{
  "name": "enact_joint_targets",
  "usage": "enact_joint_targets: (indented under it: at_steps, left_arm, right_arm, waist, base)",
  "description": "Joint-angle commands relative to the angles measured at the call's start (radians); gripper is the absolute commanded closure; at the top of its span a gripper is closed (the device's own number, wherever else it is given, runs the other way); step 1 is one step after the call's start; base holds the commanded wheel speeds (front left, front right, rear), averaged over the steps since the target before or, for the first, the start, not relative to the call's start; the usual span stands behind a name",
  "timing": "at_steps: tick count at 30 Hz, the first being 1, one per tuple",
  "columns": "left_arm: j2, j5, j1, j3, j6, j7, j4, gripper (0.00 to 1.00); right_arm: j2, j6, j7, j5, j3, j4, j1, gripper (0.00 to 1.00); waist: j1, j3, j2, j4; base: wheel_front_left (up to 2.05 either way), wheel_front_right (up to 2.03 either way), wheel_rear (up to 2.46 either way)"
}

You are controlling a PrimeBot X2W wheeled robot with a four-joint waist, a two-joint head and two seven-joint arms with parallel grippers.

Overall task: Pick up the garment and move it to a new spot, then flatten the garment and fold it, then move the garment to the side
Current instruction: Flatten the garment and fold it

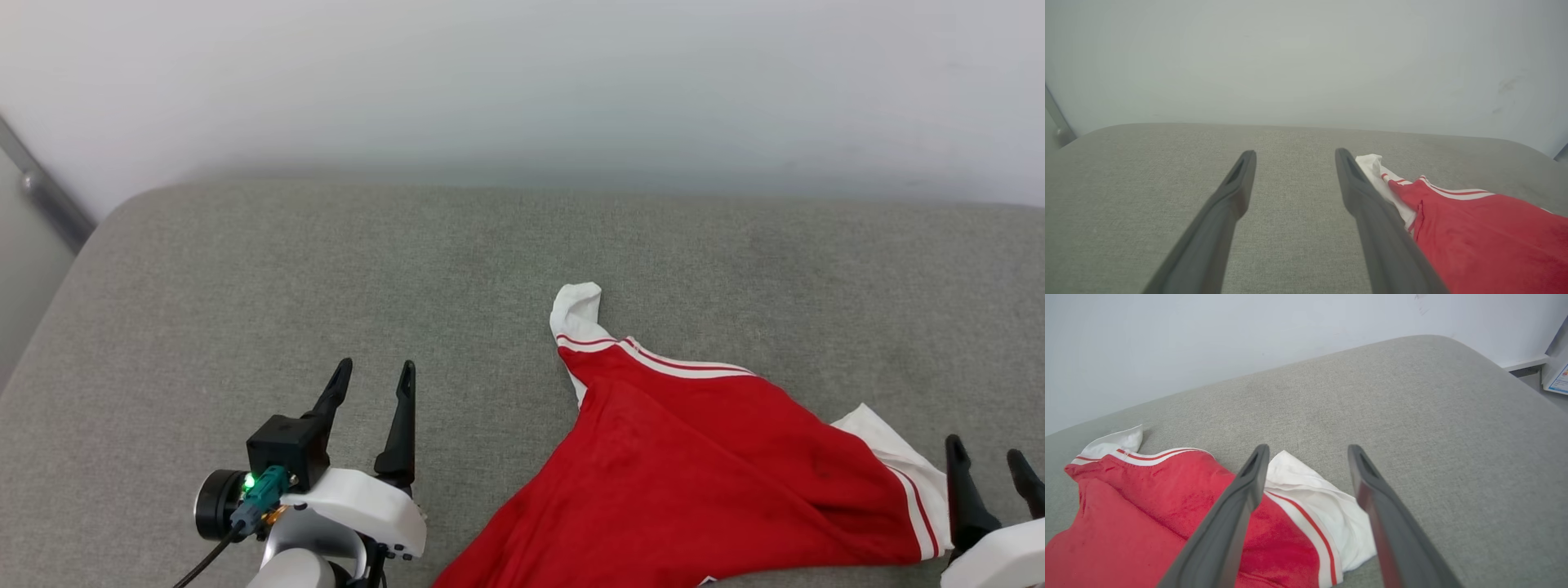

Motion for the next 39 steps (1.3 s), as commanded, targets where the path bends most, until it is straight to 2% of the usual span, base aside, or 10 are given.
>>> enact_joint_targets:
  at_steps: [1,2,8,17,23,28,30,31,32,39]
  left_arm:
    - [0.005,0.001,0.01,0.0,0.005,0.003,-0.004,0.0]
    - [0.009,-0.004,0.012,0.001,0.007,0.009,-0.008,0.0]
    - [0.019,-0.012,0.018,-0.003,0.01,0.031,0.005,0.0]
    - [0.018,-0.024,-0.029,-0.032,-0.015,0.096,0.023,0.0]
    - [-0.016,-0.024,-0.204,-0.085,-0.085,0.208,0.071,0.0]
    - [-0.039,-0.033,-0.39,-0.124,-0.158,0.34,0.167,0.0]
    - [-0.039,-0.034,-0.426,-0.131,-0.173,0.367,0.186,0.0]
    - [-0.036,-0.039,-0.488,-0.147,-0.205,0.437,0.233,0.0]
    - [-0.036,-0.039,-0.488,-0.147,-0.205,0.437,0.233,0.0]
    - [-0.001,-0.078,-0.615,-0.202,-0.3,0.7,0.388,0.0]
  right_arm:
    - [-0.002,0.0,0.002,-0.014,0.016,-0.027,0.024,0.0]
    - [-0.004,0.0,0.002,-0.045,0.052,-0.092,0.043,0.0]
    - [-0.002,0.0,-0.005,-0.088,0.136,-0.21,0.085,0.0]
    - [0.009,0.0,0.003,-0.108,0.194,-0.283,0.112,0.0]
    - [0.01,0.0,-0.002,-0.12,0.208,-0.302,0.064,0.0]
    - [0.006,0.0,-0.008,-0.124,0.228,-0.305,0.019,0.0]
    - [0.005,0.0,-0.009,-0.122,0.234,-0.301,0.01,0.0]
    - [0.005,0.0,-0.017,-0.12,0.243,-0.293,-0.004,0.0]
    - [0.005,0.0,-0.017,-0.12,0.243,-0.293,-0.004,0.0]
    - [0.009,0.0,-0.045,-0.102,0.271,-0.246,-0.035,0.0]
  waist:
    - [0.0,-0.014,-0.0001,-0.002]
    - [0.0,-0.024,-0.0001,-0.004]
    - [0.0,-0.034,-0.0001,-0.013]
    - [0.0,-0.018,-0.0001,-0.044]
    - [0.0,0.051,-0.0001,-0.068]
    - [0.0,0.127,-0.0001,-0.118]
    - [0.0,0.142,-0.0001,-0.131]
    - [0.0,0.167,-0.0001,-0.158]
    - [0.0,0.167,-0.0001,-0.158]
    - [0.0,0.23,-0.0001,-0.235]
  base:
    - [0.0,0.0,0.0]
    - [0.0,0.0,0.0]
    - [0.0,0.0,0.0]
    - [0.0,0.0,0.0]
    - [0.0,0.0,0.0]
    - [0.0,0.0,0.0]
    - [0.0,0.0,0.0]
    - [0.0,0.0,0.0]
    - [0.0,0.0,0.0]
    - [0.0,0.0,0.0]
